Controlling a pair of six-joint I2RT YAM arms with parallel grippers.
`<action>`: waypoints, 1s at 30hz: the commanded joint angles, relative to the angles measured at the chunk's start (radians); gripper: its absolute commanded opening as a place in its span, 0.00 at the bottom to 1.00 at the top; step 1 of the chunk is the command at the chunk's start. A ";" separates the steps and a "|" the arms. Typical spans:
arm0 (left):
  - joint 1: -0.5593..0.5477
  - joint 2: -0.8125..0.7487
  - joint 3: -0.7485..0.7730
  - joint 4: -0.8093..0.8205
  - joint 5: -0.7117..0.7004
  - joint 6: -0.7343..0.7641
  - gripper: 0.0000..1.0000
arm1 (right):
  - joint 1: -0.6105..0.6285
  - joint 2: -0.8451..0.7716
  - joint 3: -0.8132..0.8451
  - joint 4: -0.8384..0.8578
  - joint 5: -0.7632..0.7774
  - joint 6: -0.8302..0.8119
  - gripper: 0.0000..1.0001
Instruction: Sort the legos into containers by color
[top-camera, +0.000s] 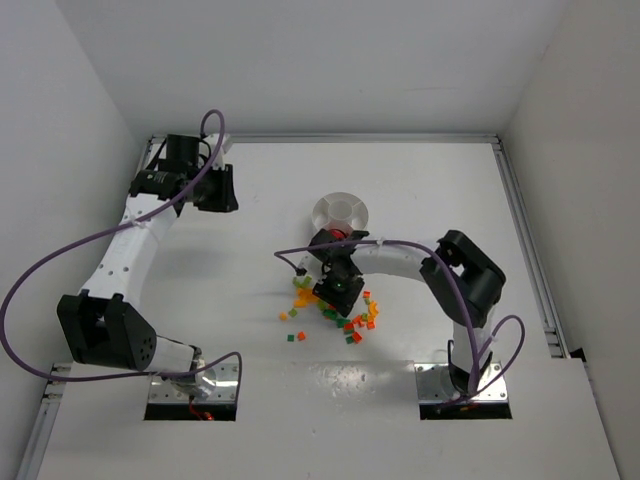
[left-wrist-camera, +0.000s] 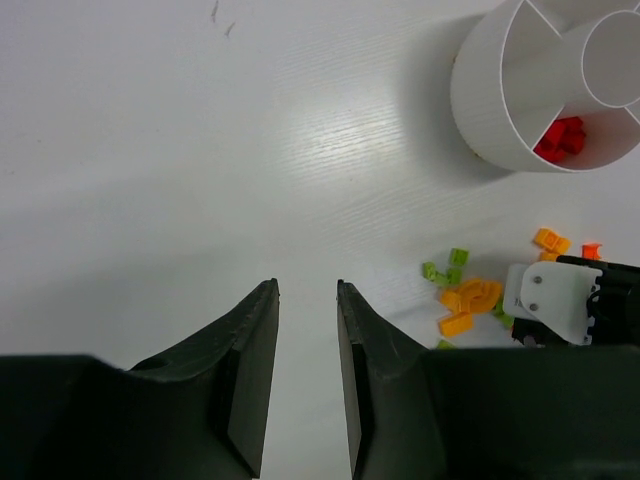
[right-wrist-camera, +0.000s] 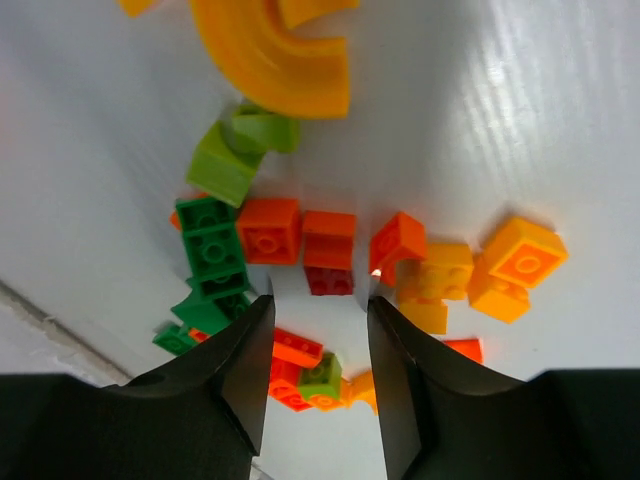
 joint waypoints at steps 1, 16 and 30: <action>0.012 -0.022 -0.011 0.025 0.015 0.008 0.36 | 0.008 0.017 0.038 0.030 0.069 0.024 0.43; 0.012 -0.013 -0.002 0.025 0.006 0.018 0.36 | 0.048 0.080 0.106 0.011 0.066 0.024 0.39; 0.012 -0.022 -0.011 0.025 0.006 0.018 0.36 | 0.057 0.023 0.002 0.049 0.075 0.024 0.36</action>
